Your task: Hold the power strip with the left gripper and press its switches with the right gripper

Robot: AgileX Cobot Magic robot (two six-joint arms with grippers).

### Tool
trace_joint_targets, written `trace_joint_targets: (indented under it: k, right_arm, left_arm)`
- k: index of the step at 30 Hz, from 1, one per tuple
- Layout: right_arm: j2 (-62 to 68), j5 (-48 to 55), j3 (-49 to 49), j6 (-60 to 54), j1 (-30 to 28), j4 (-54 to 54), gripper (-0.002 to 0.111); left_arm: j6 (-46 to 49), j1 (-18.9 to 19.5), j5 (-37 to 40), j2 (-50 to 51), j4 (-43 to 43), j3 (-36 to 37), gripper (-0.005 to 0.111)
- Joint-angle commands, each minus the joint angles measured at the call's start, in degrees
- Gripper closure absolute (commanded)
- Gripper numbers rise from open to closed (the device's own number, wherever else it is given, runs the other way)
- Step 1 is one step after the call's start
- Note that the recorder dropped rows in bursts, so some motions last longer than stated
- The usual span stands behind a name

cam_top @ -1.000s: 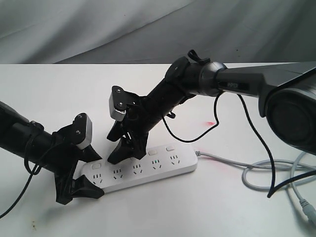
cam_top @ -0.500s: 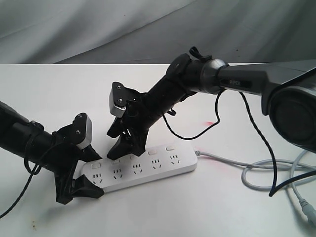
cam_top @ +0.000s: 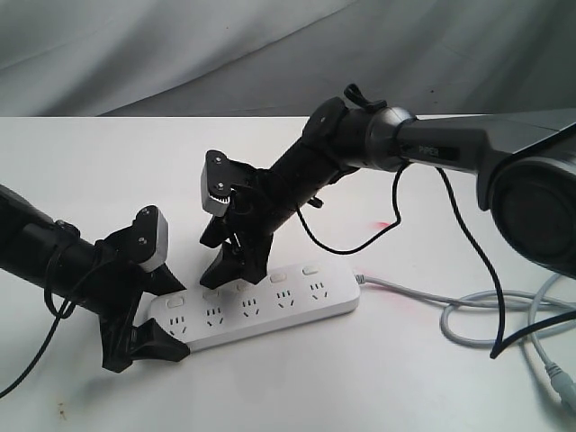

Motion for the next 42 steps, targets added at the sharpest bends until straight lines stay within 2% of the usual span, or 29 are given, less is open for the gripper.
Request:
trace_joint_targets:
  k: [1,12,27,37,42]
  right_arm:
    - [-0.1,-0.4,0.3,0.5,0.1,-1.5,0.043]
    - [-0.1,0.9,0.3,0.9,1.2,-2.9,0.043]
    - [1.0,-3.4,0.3,4.0,1.2,-8.9,0.043]
    - [3.0,-4.9,0.3,4.8,3.3,-12.8,0.043]
    - [-1.3,-0.7,0.3,3.4,1.6,-6.2,0.043]
  left_arm:
    - [-0.6,-0.4,0.1,0.1,-0.4,-0.4,0.107]
    - [-0.6,-0.4,0.1,0.1,-0.4,-0.4,0.107]
    - [-0.6,-0.4,0.1,0.1,-0.4,-0.4,0.107]
    - [-0.6,-0.4,0.1,0.1,-0.4,-0.4,0.107]
    - [-0.6,-0.4,0.1,0.1,-0.4,-0.4,0.107]
